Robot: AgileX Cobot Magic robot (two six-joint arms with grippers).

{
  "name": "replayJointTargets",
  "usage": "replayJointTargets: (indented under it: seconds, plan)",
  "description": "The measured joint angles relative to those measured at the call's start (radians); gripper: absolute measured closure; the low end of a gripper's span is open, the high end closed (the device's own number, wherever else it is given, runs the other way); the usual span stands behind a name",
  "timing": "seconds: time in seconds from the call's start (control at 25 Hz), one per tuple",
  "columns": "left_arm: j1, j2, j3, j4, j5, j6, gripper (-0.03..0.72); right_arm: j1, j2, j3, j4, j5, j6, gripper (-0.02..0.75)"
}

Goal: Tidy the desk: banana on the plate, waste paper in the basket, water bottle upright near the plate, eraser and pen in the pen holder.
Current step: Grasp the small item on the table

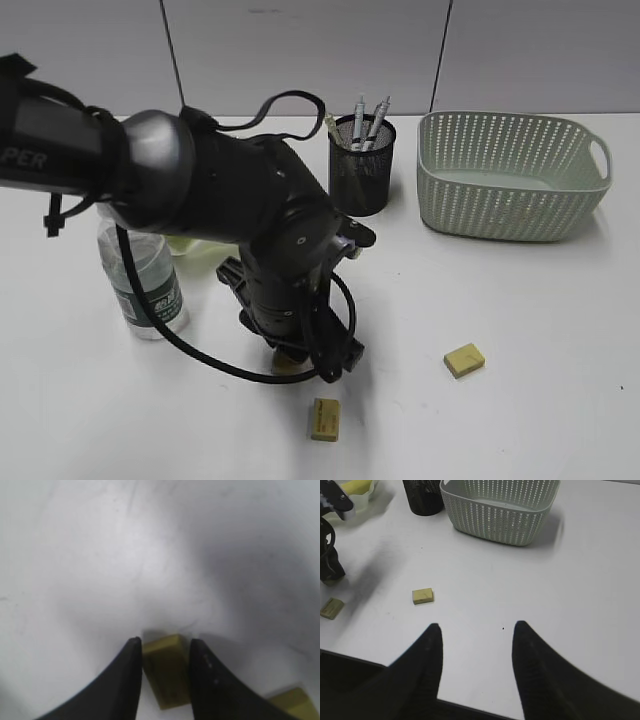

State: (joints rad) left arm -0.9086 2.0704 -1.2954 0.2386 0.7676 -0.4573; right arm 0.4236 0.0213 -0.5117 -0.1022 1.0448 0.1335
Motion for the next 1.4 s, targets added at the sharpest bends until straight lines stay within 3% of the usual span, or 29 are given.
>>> replayJointTargets:
  seconds: [0.48, 0.76, 0.88, 1.04, 1.12, 1.4]
  plan:
    - [0.000, -0.024, -0.038, -0.001, -0.008, -0.001, 0.596, 0.000, 0.000, 0.000, 0.000, 0.000, 0.000, 0.490]
    - [0.022, -0.108, -0.193, 0.041, -0.029, -0.001, 0.603, 0.000, 0.000, 0.000, 0.000, 0.000, 0.000, 0.499]
    - [0.046, -0.112, -0.217, 0.042, 0.021, -0.001, 0.543, 0.000, 0.000, 0.000, 0.001, 0.000, 0.000, 0.501]
    - [0.063, -0.112, -0.153, 0.018, 0.061, -0.001, 0.319, 0.000, 0.000, 0.000, 0.001, 0.000, 0.000, 0.501]
    - [0.063, -0.112, -0.088, 0.002, 0.037, 0.000, 0.252, 0.000, 0.000, 0.000, 0.001, 0.000, 0.000, 0.501]
    - [0.063, -0.100, 0.074, -0.087, -0.092, 0.000, 0.218, 0.000, 0.000, 0.000, 0.001, 0.000, 0.000, 0.503]
